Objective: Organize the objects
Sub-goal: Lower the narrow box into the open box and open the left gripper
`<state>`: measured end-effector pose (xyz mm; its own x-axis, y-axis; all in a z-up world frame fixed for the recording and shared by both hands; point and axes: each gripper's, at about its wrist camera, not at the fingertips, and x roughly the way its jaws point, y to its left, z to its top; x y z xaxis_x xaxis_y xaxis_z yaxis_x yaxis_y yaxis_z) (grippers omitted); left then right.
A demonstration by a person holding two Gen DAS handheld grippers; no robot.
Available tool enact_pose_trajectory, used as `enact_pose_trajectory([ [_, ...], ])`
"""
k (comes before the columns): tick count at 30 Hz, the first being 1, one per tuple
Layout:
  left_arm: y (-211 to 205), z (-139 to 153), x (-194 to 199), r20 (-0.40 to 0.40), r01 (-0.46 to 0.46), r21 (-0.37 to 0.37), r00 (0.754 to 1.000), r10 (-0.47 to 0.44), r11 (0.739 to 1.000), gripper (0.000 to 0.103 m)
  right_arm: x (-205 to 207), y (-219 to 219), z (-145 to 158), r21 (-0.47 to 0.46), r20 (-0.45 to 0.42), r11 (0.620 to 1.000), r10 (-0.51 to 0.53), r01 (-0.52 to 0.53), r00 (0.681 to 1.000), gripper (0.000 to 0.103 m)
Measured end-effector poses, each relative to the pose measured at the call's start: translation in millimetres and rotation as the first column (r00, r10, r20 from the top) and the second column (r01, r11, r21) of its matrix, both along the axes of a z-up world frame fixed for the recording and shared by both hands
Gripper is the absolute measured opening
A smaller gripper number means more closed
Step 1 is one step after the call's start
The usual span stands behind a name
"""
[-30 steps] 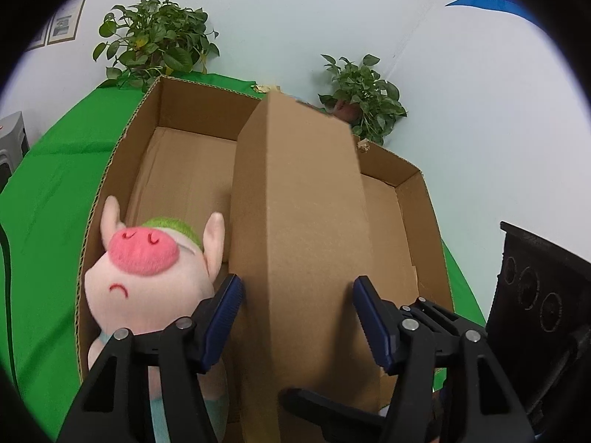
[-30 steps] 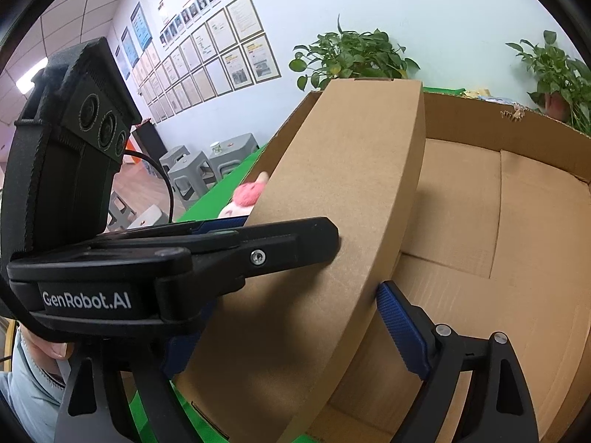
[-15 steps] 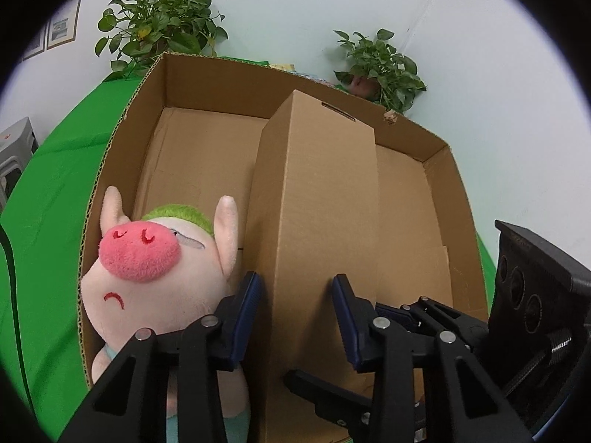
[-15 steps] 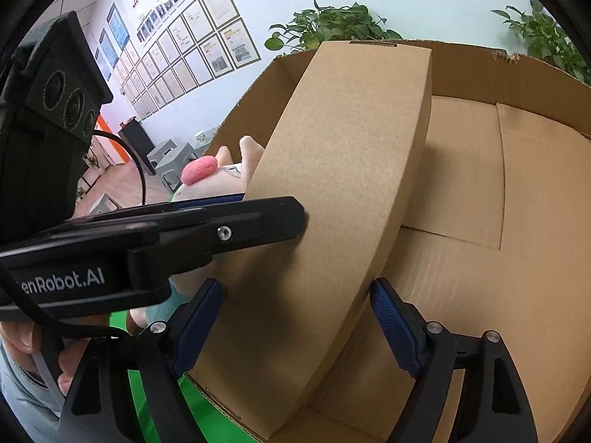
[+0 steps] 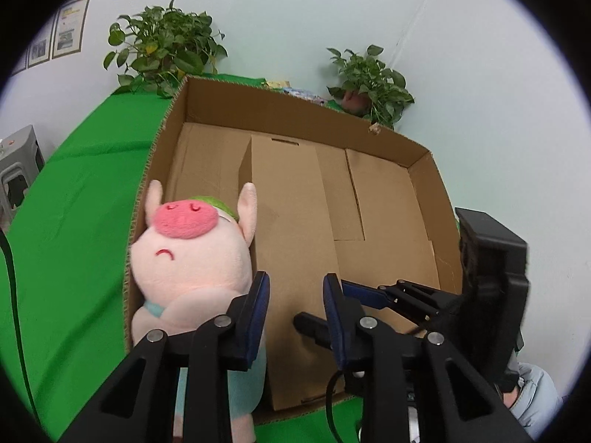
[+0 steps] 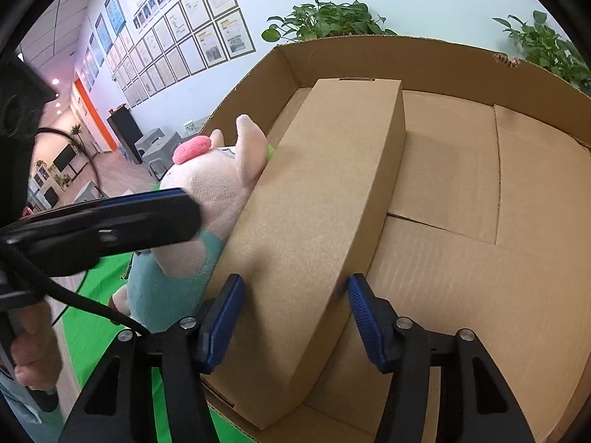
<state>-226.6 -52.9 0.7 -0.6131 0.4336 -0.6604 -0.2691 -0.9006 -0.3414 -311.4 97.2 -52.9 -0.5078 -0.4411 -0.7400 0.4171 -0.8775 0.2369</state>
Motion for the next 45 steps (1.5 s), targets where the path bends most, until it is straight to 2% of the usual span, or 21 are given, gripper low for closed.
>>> enact_pose_trajectory([
  [4, -7, 13, 22, -0.066, -0.04, -0.04, 0.997, 0.037, 0.998, 0.031, 5, -2, 2, 0.01, 0.006, 1.0, -0.016, 0.016, 1.0, 0.057],
  [5, -8, 16, 30, -0.09, -0.056, -0.058, 0.995, 0.051, 0.997, 0.032, 8, -1, 5, 0.016, -0.002, 1.0, -0.024, 0.024, 1.0, 0.059],
  [6, -10, 18, 37, -0.109, -0.069, -0.072, 0.992, 0.061, 0.995, 0.033, 13, -1, 10, 0.022, -0.019, 0.999, -0.031, 0.031, 0.999, 0.065],
  [7, -10, 21, 44, -0.129, -0.079, -0.083, 0.989, 0.067, 0.993, 0.038, 23, 2, 13, 0.023, -0.033, 0.999, -0.035, 0.036, 0.999, 0.07],
  [9, -11, 25, 57, -0.176, -0.107, -0.107, 0.981, 0.087, 0.988, 0.058, 39, 8, 25, 0.014, -0.072, 0.998, -0.053, 0.054, 0.996, 0.096],
  [10, -12, 27, 64, -0.204, -0.132, -0.118, 0.973, 0.106, 0.984, 0.075, 50, 12, 32, 0.0, -0.094, 0.998, -0.065, 0.065, 0.993, 0.101],
  [11, -12, 29, 72, -0.237, -0.163, -0.125, 0.963, 0.13, 0.979, 0.082, 63, 15, 39, -0.012, -0.109, 0.997, -0.076, 0.075, 0.991, 0.102],
  [12, -13, 32, 81, -0.276, -0.192, -0.121, 0.949, 0.153, 0.974, 0.082, 75, 19, 44, -0.019, -0.126, 0.996, -0.092, 0.09, 0.988, 0.102],
  [14, -12, 35, 94, -0.304, -0.203, -0.104, 0.939, 0.164, 0.974, 0.082, 103, 34, 50, -0.007, -0.156, 0.991, -0.135, 0.135, 0.979, 0.102],
  [18, -10, 37, 108, -0.298, -0.206, -0.088, 0.939, 0.172, 0.974, 0.082, 142, 54, 54, 0.012, -0.184, 0.976, -0.212, 0.218, 0.96, 0.102],
  [24, 13, 36, 126, -0.305, -0.214, -0.113, 0.937, 0.171, 0.97, 0.082, 200, 87, 52, 0.047, -0.194, 0.963, -0.251, 0.264, 0.948, 0.102],
  [27, 22, 37, 135, -0.308, -0.209, -0.12, 0.937, 0.164, 0.97, 0.082, 216, 95, 51, 0.06, -0.198, 0.959, -0.259, 0.276, 0.945, 0.102],
  [33, 28, 36, 152, -0.31, -0.23, -0.155, 0.935, 0.173, 0.961, 0.082, 232, 107, 48, 0.022, -0.2, 0.956, -0.281, 0.291, 0.939, 0.1],
  [37, 16, 32, 149, -0.275, -0.254, -0.154, 0.939, 0.206, 0.955, 0.082, 247, 118, 48, -0.003, -0.201, 0.955, -0.291, 0.296, 0.935, 0.092],
  [40, -1, 25, 137, -0.241, -0.299, -0.176, 0.937, 0.254, 0.938, 0.082, 253, 126, 50, -0.025, -0.207, 0.953, -0.301, 0.302, 0.931, 0.089],
  [43, -19, 14, 120, -0.199, -0.305, -0.166, 0.942, 0.271, 0.938, 0.082, 256, 130, 55, -0.034, -0.22, 0.957, -0.289, 0.288, 0.932, 0.096],
  [44, -25, 10, 115, -0.177, -0.307, -0.16, 0.944, 0.278, 0.938, 0.081, 257, 130, 56, -0.034, -0.223, 0.958, -0.284, 0.284, 0.932, 0.102],
  [45, -31, 7, 111, -0.15, -0.305, -0.138, 0.947, 0.285, 0.942, 0.081, 257, 130, 57, -0.035, -0.227, 0.96, -0.279, 0.278, 0.933, 0.102],
])
